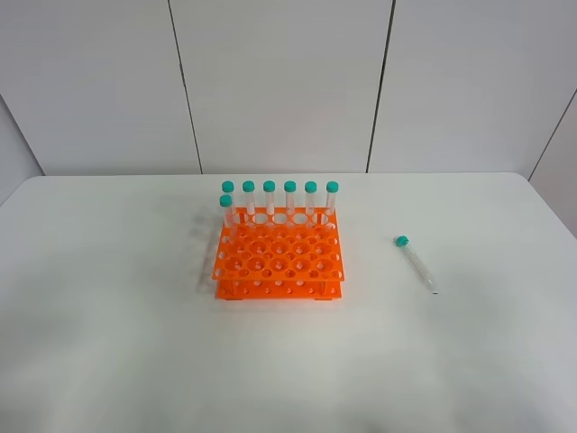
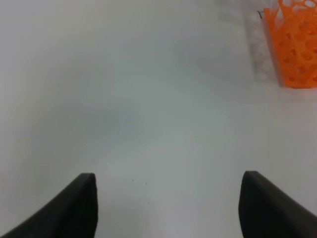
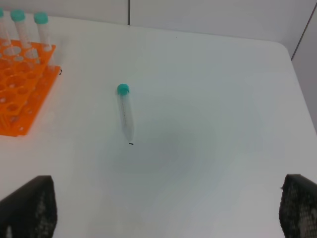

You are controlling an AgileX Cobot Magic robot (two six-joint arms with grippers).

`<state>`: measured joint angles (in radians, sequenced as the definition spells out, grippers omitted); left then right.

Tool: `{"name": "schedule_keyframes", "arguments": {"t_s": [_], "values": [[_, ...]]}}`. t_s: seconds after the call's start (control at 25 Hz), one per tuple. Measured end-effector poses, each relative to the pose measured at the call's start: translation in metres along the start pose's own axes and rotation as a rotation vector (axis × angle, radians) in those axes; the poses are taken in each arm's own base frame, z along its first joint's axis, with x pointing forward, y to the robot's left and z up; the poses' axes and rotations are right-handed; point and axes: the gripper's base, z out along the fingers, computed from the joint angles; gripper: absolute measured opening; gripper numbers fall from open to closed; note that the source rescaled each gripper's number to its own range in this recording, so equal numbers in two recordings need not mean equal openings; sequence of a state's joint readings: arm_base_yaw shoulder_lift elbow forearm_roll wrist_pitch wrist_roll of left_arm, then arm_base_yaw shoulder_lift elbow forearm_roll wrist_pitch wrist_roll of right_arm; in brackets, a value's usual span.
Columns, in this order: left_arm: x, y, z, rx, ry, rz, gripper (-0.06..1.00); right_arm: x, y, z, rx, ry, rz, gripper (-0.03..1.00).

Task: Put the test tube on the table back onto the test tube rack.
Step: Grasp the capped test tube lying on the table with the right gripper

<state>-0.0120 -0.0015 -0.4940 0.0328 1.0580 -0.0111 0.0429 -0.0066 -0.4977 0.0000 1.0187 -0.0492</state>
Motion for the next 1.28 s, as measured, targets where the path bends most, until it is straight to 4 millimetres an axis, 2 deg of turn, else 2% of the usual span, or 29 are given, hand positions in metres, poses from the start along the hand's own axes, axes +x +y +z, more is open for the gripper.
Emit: {"name": "schedule_keyframes", "arguments": {"t_s": [0.32,0.44,0.56,0.68,0.88,0.96,1.08,1.28], "values": [[0.0,0.0,0.0,0.0,0.0,0.0,0.85,-0.003,0.0,0.0,0.0,0.007,0.001,1.0],[0.0,0.0,0.0,0.0,0.0,0.0,0.85,-0.024,-0.001,0.006,-0.002,0.042,0.001,1.0],[0.0,0.0,0.0,0.0,0.0,0.0,0.85,-0.057,-0.003,0.025,-0.005,0.109,0.001,1.0],[0.0,0.0,0.0,0.0,0.0,0.0,0.85,-0.086,-0.004,0.059,-0.012,0.218,-0.013,1.0],[0.0,0.0,0.0,0.0,0.0,0.0,0.85,-0.113,-0.006,0.142,-0.031,0.447,-0.04,0.99],[0.0,0.0,0.0,0.0,0.0,0.0,0.85,-0.117,-0.006,0.179,-0.039,0.536,-0.046,0.99],[0.0,0.0,0.0,0.0,0.0,0.0,0.85,-0.112,-0.006,0.235,-0.054,0.68,-0.058,0.99],[0.0,0.0,0.0,0.0,0.0,0.0,0.85,-0.104,-0.005,0.308,-0.073,0.802,-0.078,0.99]]}}
